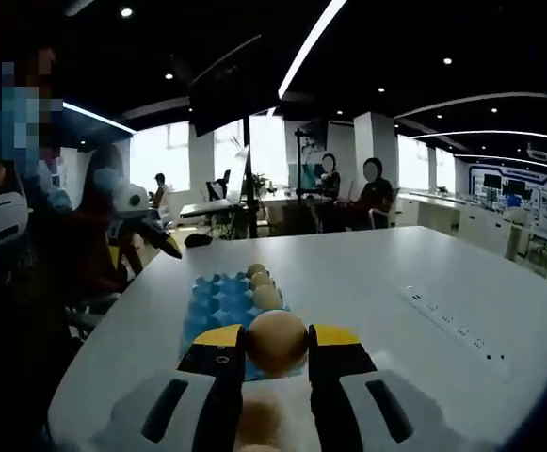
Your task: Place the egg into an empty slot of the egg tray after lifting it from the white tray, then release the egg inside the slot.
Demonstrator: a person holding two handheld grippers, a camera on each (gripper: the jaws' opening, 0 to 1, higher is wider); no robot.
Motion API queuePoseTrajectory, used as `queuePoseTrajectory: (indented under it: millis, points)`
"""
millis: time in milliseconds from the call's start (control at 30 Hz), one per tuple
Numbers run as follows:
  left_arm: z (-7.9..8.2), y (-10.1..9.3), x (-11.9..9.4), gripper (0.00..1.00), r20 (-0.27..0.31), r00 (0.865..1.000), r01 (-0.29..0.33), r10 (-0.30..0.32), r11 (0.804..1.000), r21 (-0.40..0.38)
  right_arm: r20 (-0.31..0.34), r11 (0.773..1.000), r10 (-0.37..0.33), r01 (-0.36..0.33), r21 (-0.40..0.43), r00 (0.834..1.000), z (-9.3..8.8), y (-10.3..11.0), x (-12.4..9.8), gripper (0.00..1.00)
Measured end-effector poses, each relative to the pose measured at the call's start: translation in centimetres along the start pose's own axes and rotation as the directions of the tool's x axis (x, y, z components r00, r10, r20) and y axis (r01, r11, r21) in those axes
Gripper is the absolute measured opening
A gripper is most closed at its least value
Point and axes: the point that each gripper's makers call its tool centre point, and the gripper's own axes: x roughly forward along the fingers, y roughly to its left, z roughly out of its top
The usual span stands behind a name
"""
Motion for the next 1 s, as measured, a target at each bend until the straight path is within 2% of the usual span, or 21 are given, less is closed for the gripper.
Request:
queuePoseTrajectory:
  millis: [233, 567, 1000]
  points:
    - [-0.2, 0.1, -0.2, 0.8, 0.003, 1.0, -0.003, 0.003, 1.0, -0.001, -0.011, 1.0, 0.029, -0.029, 0.0, 1.0, -0.1, 1.3, 2.0, 0.28]
    - [-0.8, 0.0, -0.3, 0.8, -0.003, 1.0, -0.001, 0.001, 1.0, -0.008, -0.03, 0.999, 0.05, -0.05, -0.003, 0.998, -0.2, 2.0, 4.1, 0.28]
    - [-0.4, -0.8, -0.2, 0.8, 0.004, 1.0, 0.02, -0.02, 1.0, -0.009, -0.068, 0.996, 0.08, -0.081, -0.019, 0.994, -0.4, 3.0, 7.5, 0.28]
